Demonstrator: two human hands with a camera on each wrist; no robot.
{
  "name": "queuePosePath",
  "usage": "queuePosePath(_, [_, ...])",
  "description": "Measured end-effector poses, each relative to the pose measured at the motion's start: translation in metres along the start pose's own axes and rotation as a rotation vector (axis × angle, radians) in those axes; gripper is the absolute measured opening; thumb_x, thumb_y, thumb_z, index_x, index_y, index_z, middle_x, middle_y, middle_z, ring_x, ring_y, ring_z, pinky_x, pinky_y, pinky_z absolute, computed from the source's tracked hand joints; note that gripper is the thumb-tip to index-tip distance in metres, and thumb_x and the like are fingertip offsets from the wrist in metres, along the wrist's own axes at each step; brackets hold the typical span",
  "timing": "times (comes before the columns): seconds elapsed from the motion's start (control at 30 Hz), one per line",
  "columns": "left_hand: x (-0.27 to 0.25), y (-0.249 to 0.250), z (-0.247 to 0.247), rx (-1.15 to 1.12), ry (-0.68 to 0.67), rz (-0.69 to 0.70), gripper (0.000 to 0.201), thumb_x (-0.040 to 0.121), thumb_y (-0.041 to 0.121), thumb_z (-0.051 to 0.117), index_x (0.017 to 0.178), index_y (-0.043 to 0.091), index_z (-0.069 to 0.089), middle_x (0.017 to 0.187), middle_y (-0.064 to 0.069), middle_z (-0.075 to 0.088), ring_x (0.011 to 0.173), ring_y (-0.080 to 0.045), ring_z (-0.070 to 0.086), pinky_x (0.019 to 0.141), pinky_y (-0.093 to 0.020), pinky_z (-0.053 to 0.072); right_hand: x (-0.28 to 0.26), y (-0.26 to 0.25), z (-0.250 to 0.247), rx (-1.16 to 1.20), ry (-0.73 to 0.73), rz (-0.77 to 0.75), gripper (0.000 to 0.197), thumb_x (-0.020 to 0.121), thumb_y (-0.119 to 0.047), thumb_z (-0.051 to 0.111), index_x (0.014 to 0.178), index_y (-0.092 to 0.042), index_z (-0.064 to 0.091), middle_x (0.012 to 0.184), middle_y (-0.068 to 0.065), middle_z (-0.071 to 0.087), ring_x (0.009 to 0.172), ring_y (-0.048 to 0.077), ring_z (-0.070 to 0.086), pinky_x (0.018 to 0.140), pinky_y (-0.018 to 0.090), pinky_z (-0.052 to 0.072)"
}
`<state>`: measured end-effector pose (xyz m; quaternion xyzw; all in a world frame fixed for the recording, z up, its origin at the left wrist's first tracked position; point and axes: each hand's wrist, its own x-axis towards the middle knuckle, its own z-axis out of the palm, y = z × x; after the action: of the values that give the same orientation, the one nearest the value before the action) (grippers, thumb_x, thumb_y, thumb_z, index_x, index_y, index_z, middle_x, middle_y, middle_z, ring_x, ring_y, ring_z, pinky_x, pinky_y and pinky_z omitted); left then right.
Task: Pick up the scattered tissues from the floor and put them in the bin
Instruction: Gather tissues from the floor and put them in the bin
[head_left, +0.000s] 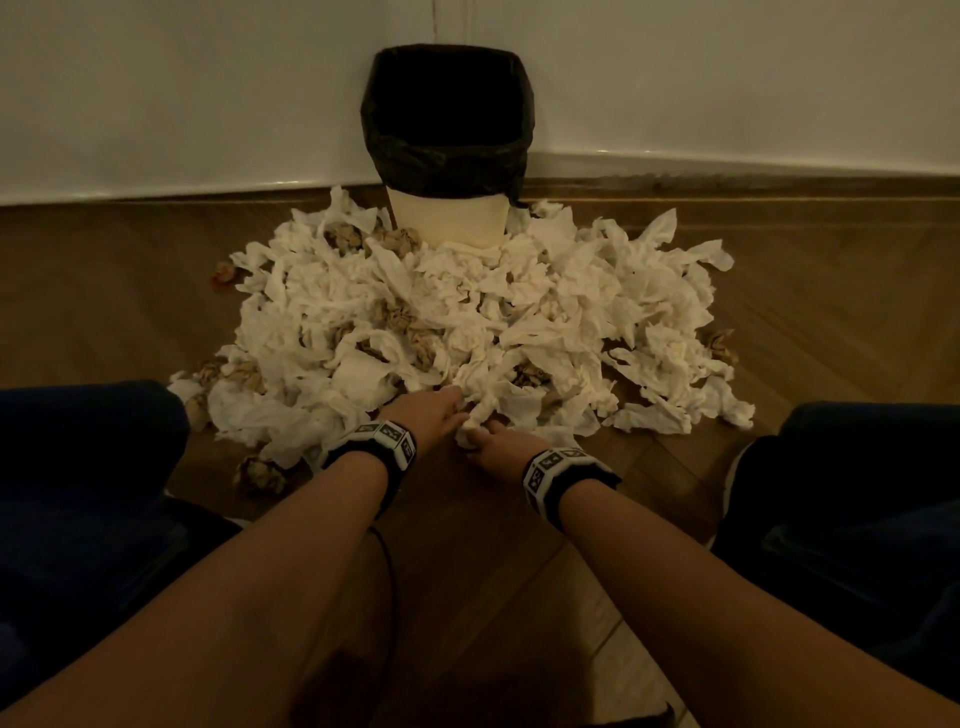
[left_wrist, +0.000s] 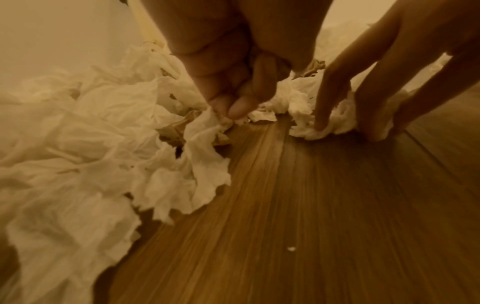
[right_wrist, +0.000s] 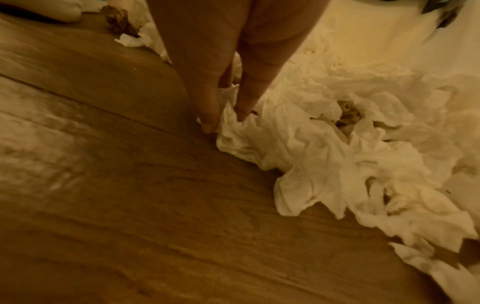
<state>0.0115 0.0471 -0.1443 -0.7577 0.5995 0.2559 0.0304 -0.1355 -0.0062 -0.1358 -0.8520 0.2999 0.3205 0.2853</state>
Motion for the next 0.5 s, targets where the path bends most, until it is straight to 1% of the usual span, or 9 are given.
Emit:
queuePosePath(0.07, [-0.004,0.0,-0.002,0.063,0.022,0.033,0.029,0.094,0.049,0.04,0.082,0.023,0.035,0.076,0.0,0.053,0.06,-0.015,0.041,0.053,-0.029,0.031,-0.002,0.001,-0.003,-0.015,-0.002,-0.002,0.045,0.101,-0.028,0.028,0.145,-0.019,0.027,0.147,0.013,0.028,0.129,0.035,0.037,0.105,0.043,0.032])
queuePosePath(0.13, [-0.007,0.002,-0.006,0.074,0.018,0.023,0.031,0.094,0.05,0.04,0.08,0.023,0.038,0.067,0.005,0.043,0.062,-0.016,0.043,0.056,-0.029,0.033,-0.004,0.0,-0.006,0.019,0.018,-0.006,0.041,0.1,-0.017,0.032,0.14,-0.008,0.037,0.143,0.017,0.035,0.127,0.034,0.038,0.103,0.042,0.035])
queuePosePath(0.17, [-0.007,0.002,-0.007,0.065,0.017,0.009,0.031,0.094,0.049,0.04,0.08,0.021,0.042,0.065,0.006,0.041,0.063,-0.017,0.047,0.057,-0.029,0.035,-0.006,-0.002,-0.008,0.021,0.014,-0.018,0.039,0.099,-0.014,0.032,0.137,-0.005,0.041,0.14,0.018,0.039,0.126,0.033,0.038,0.102,0.04,0.035])
queuePosePath(0.2, [-0.008,0.003,-0.008,0.046,0.019,-0.01,0.031,0.094,0.046,0.041,0.082,0.019,0.048,0.064,0.006,0.042,0.065,-0.018,0.049,0.057,-0.03,0.036,-0.007,-0.002,-0.009,-0.011,0.004,-0.043,0.039,0.1,-0.014,0.031,0.136,-0.004,0.042,0.139,0.018,0.04,0.126,0.032,0.037,0.102,0.04,0.035])
queuePosePath(0.27, [-0.009,0.005,-0.012,-0.008,0.039,-0.045,0.032,0.093,0.042,0.044,0.088,0.014,0.056,0.063,0.004,0.045,0.066,-0.021,0.052,0.059,-0.03,0.037,-0.006,-0.002,-0.011,-0.08,0.023,-0.078,0.042,0.101,-0.021,0.027,0.14,-0.007,0.033,0.141,0.019,0.035,0.129,0.033,0.033,0.104,0.043,0.033])
queuePosePath(0.33, [-0.01,0.008,-0.018,-0.028,0.074,-0.073,0.031,0.092,0.04,0.046,0.091,0.012,0.059,0.072,-0.002,0.055,0.075,-0.024,0.056,0.064,-0.03,0.036,-0.007,-0.001,-0.014,-0.119,0.106,-0.113,0.045,0.101,-0.025,0.028,0.144,-0.012,0.025,0.143,0.018,0.03,0.131,0.033,0.029,0.106,0.046,0.032])
queuePosePath(0.4, [-0.01,0.011,-0.025,-0.021,0.123,-0.089,0.028,0.093,0.034,0.047,0.093,0.01,0.06,0.091,-0.009,0.062,0.081,-0.023,0.056,0.067,-0.029,0.033,-0.009,0.0,-0.017,0.006,0.258,-0.079,0.045,0.098,-0.021,0.039,0.141,-0.012,0.03,0.139,0.016,0.033,0.128,0.032,0.033,0.105,0.042,0.034])
queuePosePath(0.47, [-0.011,0.014,-0.03,-0.039,0.179,-0.075,0.026,0.093,0.029,0.05,0.095,0.007,0.063,0.112,-0.012,0.056,0.089,-0.023,0.055,0.07,-0.028,0.036,-0.014,0.002,-0.024,0.221,0.418,0.019,0.051,0.091,-0.011,0.052,0.138,-0.012,0.035,0.136,0.013,0.035,0.127,0.03,0.036,0.104,0.039,0.036])
queuePosePath(0.5, [-0.012,0.016,-0.032,-0.059,0.209,-0.068,0.023,0.091,0.027,0.053,0.098,0.008,0.065,0.125,-0.011,0.048,0.095,-0.024,0.056,0.073,-0.027,0.038,-0.018,0.003,-0.031,0.319,0.472,0.078,0.05,0.089,-0.008,0.052,0.137,-0.01,0.038,0.137,0.013,0.036,0.128,0.03,0.037,0.105,0.038,0.036])
